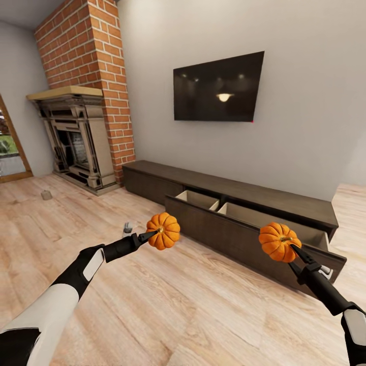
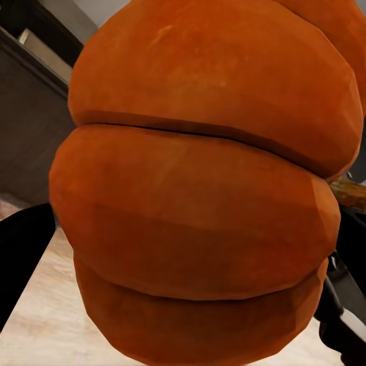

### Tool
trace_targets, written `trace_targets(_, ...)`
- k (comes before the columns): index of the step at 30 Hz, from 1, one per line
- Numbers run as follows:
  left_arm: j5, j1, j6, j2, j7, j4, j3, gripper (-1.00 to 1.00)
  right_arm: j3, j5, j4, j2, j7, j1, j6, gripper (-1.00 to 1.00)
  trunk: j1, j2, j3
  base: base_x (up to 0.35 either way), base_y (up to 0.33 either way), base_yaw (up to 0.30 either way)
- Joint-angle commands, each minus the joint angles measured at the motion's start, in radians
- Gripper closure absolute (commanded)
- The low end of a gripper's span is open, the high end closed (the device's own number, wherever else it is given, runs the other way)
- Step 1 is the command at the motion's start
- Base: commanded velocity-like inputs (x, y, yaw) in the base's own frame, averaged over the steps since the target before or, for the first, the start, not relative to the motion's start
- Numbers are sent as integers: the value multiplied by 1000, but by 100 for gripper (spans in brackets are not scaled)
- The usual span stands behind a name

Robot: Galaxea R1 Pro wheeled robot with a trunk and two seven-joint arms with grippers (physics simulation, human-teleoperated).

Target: Place each of the two pumpkins and all three candles from the living room inside a cabinet in the living room (use any cabinet), then make sure every cabinet is closed, and position the cauldron so it is next to a table in the living room.

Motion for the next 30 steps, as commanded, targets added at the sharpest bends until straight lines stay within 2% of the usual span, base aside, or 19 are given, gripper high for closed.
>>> trace_targets(1,4,-1,7,0,2,0,1,100,-2,-4,0,1,2,-1,6,100,0,0,-1,30,0,48)
trace_targets(8,3,-1,4,0,4,0,1,100,-4,-6,-1,4,3,-1,6,100,0,0,-5,221,42,-65)
trace_targets(30,3,-1,1,-2,3,0,1,100,-25,-5,0,4,5,-1,7,100,0,0,-25,320,69,-214)
